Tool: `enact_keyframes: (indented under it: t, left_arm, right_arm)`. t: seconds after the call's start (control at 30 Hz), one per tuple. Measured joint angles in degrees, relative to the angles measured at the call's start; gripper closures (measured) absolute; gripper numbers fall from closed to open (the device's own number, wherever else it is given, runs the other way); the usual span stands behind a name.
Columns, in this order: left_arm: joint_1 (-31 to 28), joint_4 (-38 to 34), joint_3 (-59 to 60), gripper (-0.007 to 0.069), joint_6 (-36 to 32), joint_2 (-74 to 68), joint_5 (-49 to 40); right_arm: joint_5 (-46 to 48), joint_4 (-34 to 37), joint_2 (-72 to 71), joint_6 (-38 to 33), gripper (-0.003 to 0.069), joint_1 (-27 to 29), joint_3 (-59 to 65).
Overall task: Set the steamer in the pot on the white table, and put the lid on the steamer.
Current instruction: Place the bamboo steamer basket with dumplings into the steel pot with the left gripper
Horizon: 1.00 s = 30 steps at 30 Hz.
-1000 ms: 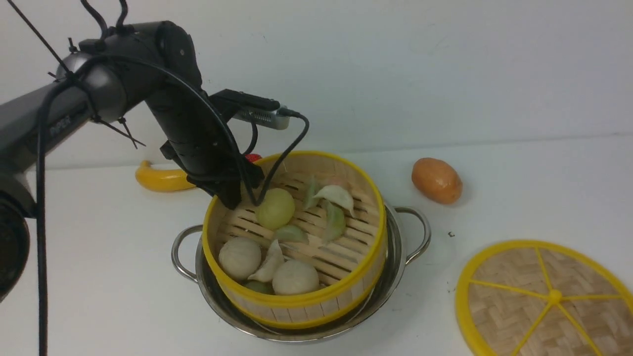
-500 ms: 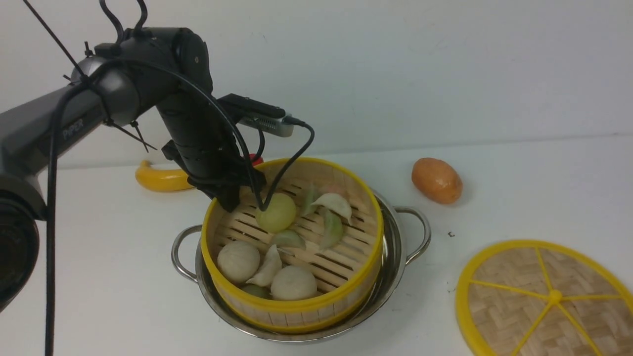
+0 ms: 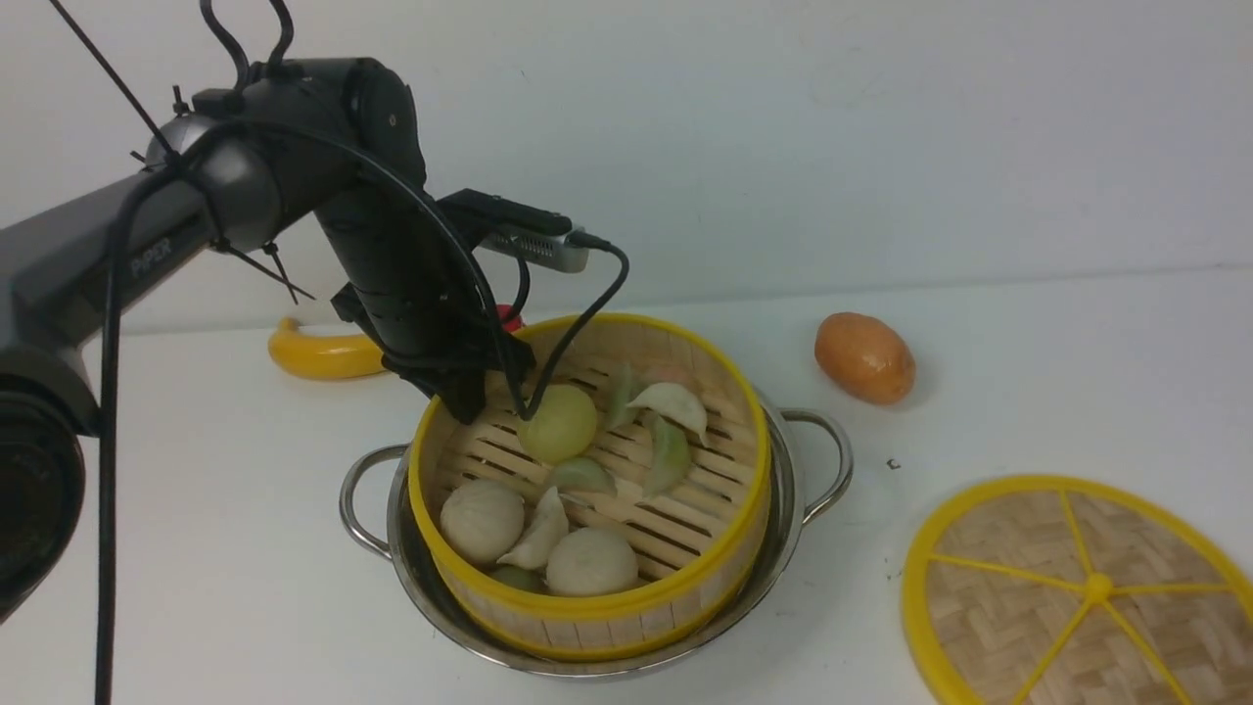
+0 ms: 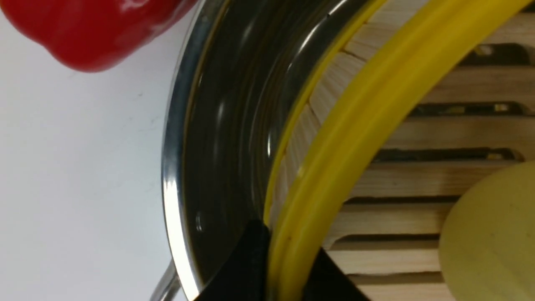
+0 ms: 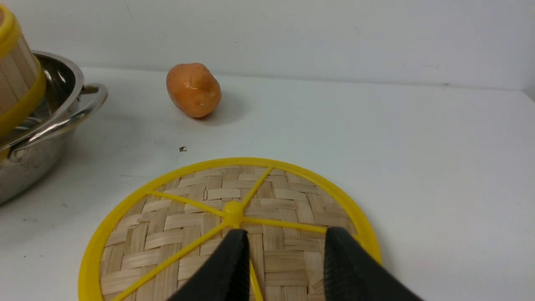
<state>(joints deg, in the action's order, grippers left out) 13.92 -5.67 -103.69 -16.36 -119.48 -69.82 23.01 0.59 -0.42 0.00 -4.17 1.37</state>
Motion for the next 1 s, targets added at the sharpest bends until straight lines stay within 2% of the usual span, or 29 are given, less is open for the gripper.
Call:
enact_keyframes:
  t: [0.3,1.0]
  left_arm:
    - [0.0,0.06,0.0,0.0594,-0.32,-0.96,3.34]
    - [0.0,-0.11,-0.06,0.0592,-0.72,-3.15,3.68]
  right_arm:
    - [0.0,0.0,0.0,0.0,0.0418,0.0,0.0]
    - [0.0,0.0,0.0,0.0,0.0418,0.0,0.0]
